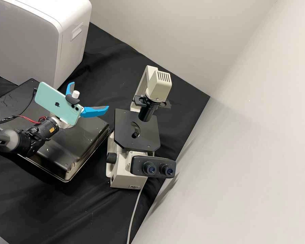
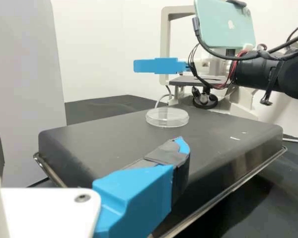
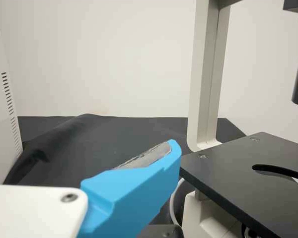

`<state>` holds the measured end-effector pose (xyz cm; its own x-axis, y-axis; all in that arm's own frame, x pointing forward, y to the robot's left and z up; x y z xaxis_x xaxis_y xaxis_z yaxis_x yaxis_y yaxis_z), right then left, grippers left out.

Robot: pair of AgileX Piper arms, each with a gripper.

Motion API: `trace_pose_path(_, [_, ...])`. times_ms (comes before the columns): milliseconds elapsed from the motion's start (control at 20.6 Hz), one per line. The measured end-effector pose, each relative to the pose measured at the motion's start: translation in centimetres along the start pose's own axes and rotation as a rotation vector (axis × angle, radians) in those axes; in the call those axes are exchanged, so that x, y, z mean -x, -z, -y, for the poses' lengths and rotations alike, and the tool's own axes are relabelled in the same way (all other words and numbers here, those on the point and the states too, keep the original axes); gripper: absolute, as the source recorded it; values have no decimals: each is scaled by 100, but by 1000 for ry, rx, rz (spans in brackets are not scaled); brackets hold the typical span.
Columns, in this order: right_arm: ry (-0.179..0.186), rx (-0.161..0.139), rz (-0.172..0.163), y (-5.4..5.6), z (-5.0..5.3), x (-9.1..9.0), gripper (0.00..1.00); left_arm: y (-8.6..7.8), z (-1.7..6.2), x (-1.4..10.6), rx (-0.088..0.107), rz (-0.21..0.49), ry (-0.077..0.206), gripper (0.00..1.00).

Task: Place the petri dish on the microscope

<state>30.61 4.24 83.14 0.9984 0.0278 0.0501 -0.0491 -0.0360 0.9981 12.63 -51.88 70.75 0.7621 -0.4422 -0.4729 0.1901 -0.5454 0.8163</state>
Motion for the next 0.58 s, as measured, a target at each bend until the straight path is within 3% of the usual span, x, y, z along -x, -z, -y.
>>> trace_pose_path(97, [0,0,0,0,0,0,100,-7,-2,3,-9,3,-2,100])
trace_pose_path(582, [-8,0,-8,-18,15,42,100,-16,1,5,-6,4,0,100])
